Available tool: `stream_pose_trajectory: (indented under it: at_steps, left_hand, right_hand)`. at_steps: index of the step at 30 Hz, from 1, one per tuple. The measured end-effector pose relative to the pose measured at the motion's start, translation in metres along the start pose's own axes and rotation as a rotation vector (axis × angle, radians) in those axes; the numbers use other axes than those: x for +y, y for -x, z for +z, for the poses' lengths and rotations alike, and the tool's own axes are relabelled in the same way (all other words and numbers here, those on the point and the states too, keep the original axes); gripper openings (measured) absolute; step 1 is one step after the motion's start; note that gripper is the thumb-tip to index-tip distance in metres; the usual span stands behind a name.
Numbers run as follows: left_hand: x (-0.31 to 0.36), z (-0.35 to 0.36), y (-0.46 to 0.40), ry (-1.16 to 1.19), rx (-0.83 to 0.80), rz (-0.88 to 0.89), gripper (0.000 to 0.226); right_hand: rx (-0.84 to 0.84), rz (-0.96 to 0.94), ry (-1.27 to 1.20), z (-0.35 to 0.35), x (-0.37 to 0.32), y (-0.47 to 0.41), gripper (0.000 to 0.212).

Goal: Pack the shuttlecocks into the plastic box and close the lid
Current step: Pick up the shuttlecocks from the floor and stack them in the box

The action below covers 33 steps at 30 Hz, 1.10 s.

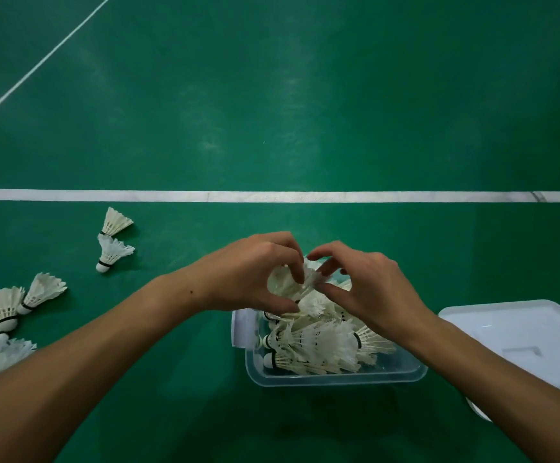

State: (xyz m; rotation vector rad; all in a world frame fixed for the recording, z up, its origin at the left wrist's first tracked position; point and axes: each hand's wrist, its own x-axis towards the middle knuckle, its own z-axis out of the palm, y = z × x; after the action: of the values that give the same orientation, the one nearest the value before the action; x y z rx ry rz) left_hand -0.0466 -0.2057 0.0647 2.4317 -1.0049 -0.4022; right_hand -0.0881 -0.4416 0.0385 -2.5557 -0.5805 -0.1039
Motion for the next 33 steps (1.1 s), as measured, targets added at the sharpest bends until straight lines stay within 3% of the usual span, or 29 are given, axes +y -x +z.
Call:
stream_pose_trajectory:
  at_steps: [7,16,28,33]
  left_hand:
    - [-0.007,0.006,0.014,0.041,0.212,-0.142,0.062]
    - [0.002,0.021,0.013,-0.037,0.23,-0.129,0.066]
    - [0.002,0.028,0.004,0.019,0.165,-0.115,0.078]
    - [0.004,0.025,-0.009,0.069,0.136,-0.118,0.091]
  right_hand:
    - [0.213,0.26,-0.032,-0.006,0.029,0.036,0.045]
    - [0.091,0.282,0.053,0.034,0.02,0.031,0.046]
    - [-0.151,0.406,-0.202,0.047,0.032,0.026,0.06]
    - [-0.063,0.365,-0.269,0.011,0.033,0.034,0.058]
